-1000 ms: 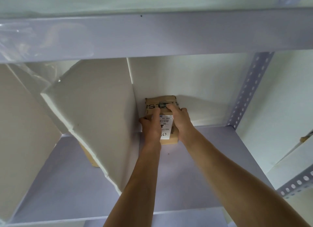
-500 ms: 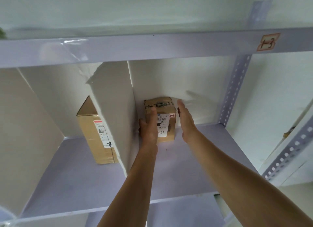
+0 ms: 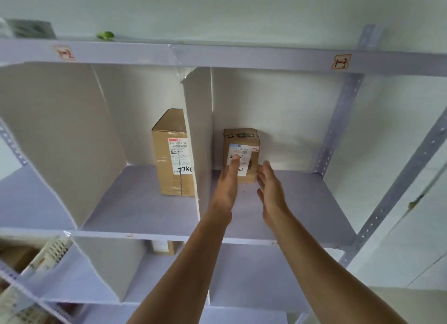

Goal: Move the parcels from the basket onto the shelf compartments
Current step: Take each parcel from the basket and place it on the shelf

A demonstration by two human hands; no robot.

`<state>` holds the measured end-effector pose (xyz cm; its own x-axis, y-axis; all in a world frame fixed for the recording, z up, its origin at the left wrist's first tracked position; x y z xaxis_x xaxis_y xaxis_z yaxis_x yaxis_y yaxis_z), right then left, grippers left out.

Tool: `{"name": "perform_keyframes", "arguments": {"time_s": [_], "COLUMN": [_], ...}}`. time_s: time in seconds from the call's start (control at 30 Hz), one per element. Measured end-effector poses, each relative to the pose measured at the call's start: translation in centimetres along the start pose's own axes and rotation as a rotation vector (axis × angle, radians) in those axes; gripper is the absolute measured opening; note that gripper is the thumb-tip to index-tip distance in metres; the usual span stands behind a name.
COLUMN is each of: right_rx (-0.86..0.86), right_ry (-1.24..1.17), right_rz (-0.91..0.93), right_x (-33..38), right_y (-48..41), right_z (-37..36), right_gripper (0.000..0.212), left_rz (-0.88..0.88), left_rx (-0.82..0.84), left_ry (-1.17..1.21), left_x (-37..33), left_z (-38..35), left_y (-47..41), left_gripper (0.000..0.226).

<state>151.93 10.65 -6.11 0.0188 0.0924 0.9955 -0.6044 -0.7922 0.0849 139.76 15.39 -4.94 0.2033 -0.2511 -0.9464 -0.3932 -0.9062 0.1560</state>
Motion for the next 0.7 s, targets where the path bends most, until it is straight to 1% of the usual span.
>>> {"name": "perform_keyframes", "arguments": {"time_s": [0.13,0.23,0.3,0.4,0.5,0.63,0.7], "right_rx": [0.096,0.144,0.164,0.22,0.293,0.356,0.384], "right_ry": [-0.026,-0.037,-0.023,-0.009,0.0,0.009,0.03], "right_rz": [-0.004,-0.032,-0.049,-0.071,-0.096,-0.088,-0.08], "right_x": [-0.9,-1.8,-2.6,-3.6,-4.1,-3.9,-3.7], "right_y": [3.5,7.0,9.2,12.1,15.1,18.5,20.1], "right_z": [-1.0,-1.6,-2.1,-3.6,-5.9,-9.3,-11.2], "right_gripper": [0.048,0.054,0.058,0.061,0.061,0.058,0.058], "left_rz": [-0.022,-0.027,-0.007,0.017,0.032,0.008,-0.008], "left_rx": [-0.05,-0.059,-0.101,-0.167,-0.231,-0.294,-0.339], "left_ry": [-0.032,-0.035,-0.037,-0.022,-0.005,0.029,0.056], "left_x": [0.5,1.4,2.2,3.0,3.4,2.7,2.1], "left_z": [1.2,2.2,3.6,6.2,9.3,13.4,15.7], "left_y": [5.1,8.8,11.4,15.0,18.1,21.3,22.7], "left_gripper": [0.069,0.067,0.073,0.074,0.085,0.074,0.064]}}
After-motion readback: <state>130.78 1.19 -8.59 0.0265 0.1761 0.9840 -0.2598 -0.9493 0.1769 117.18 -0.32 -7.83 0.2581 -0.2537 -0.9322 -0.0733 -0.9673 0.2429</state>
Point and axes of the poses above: each hand's wrist, its own y-axis away from the middle knuckle, its own z-axis out of the back of the hand, x = y × z, the point moved 10 cm from there along -y, towards the middle knuckle, and after that the axes turned 10 degrees about y, right-handed, at the moved point
